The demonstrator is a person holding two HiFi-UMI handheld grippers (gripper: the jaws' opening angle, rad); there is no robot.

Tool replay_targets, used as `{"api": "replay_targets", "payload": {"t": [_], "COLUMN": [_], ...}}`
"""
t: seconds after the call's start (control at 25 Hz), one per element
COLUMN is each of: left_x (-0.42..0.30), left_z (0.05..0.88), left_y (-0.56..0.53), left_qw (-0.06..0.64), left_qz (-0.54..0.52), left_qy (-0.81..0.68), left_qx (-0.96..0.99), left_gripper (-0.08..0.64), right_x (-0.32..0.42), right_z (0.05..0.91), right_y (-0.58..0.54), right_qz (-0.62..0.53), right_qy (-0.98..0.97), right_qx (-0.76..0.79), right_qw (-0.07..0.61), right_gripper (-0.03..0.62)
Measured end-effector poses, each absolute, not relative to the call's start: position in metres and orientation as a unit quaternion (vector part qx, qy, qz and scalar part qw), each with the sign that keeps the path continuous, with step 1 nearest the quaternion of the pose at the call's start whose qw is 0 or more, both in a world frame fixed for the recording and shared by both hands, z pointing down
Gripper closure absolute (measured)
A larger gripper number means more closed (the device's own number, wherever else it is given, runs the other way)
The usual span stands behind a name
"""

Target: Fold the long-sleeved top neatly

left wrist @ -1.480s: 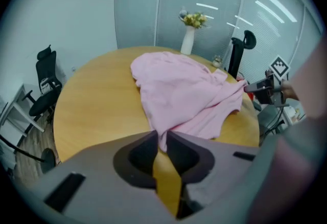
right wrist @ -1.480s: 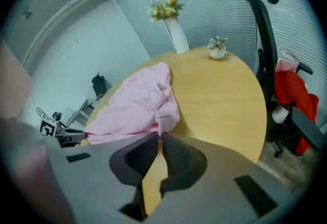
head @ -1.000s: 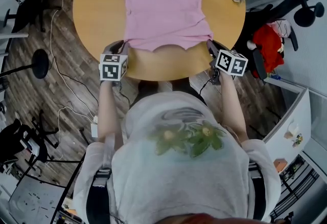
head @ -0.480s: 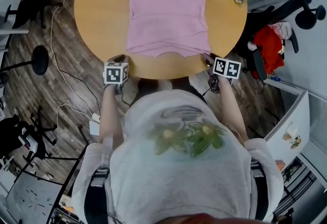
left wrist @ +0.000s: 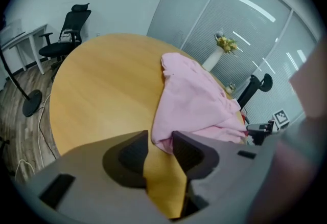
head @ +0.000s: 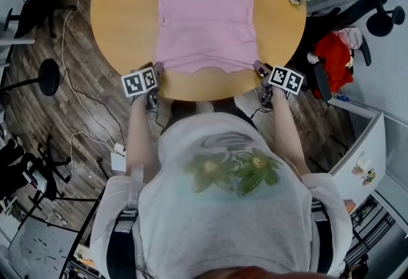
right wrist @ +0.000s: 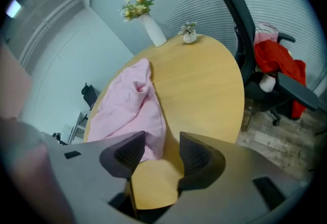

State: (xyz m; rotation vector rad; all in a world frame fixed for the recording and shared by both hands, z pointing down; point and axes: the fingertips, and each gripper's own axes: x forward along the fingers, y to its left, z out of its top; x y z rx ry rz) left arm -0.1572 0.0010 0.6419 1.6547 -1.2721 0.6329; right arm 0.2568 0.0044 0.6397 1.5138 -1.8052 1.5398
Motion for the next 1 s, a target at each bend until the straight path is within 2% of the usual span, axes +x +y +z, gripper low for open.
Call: {"api": "replay_targets", "payload": {"t": [0.16,0.2,0.28,0.48,0.6,0.68,0.8,0.96,1.0], "left_x": [-0.153,-0.151,-0.148,-0.149,-0.148,-0.144,-0.117,-0.009,0.023], "left_z": [0.651,0.651,0.646,0.629,0.622,0.616,0.589,0.558,0.559], "left_y": [0.004,0.004,0.002,-0.019,-0.022,-0.02,-0.021,-0.014,-0.008], "left_qw": [0.479,0.478,0.469,0.441,0.419,0.38,0.283,0.197,0.186], "left_qz": [0.26,0.263,0.266,0.257,0.294,0.341,0.384,0.376,0.376], "left_qy": [-0.51,-0.506,-0.5,-0.505,-0.49,-0.484,-0.469,-0.351,-0.31], "left_qx": [0.665,0.668,0.677,0.696,0.706,0.711,0.743,0.835,0.853], "left_gripper": [0.458,0.487,0.513,0.518,0.508,0.444,0.42,0.417,0.376], "right_x": [0.251,0.247,0.241,0.235,0.221,0.208,0.193,0.177,0.175], "right_z": [0.658,0.657,0.651,0.621,0.599,0.591,0.585,0.574,0.572], "right_y": [0.007,0.008,0.006,-0.017,-0.032,-0.036,-0.036,-0.034,-0.034], "right_qz": [0.59,0.594,0.593,0.589,0.579,0.575,0.584,0.597,0.599], "right_qy": [-0.612,-0.615,-0.626,-0.646,-0.665,-0.679,-0.685,-0.695,-0.698], "right_qx": [0.508,0.499,0.488,0.476,0.46,0.439,0.414,0.388,0.382], "right_qw": [0.141,0.139,0.134,0.099,0.103,0.121,0.132,0.099,0.092], "right_gripper": [0.403,0.491,0.527,0.537,0.537,0.537,0.537,0.537,0.537]}}
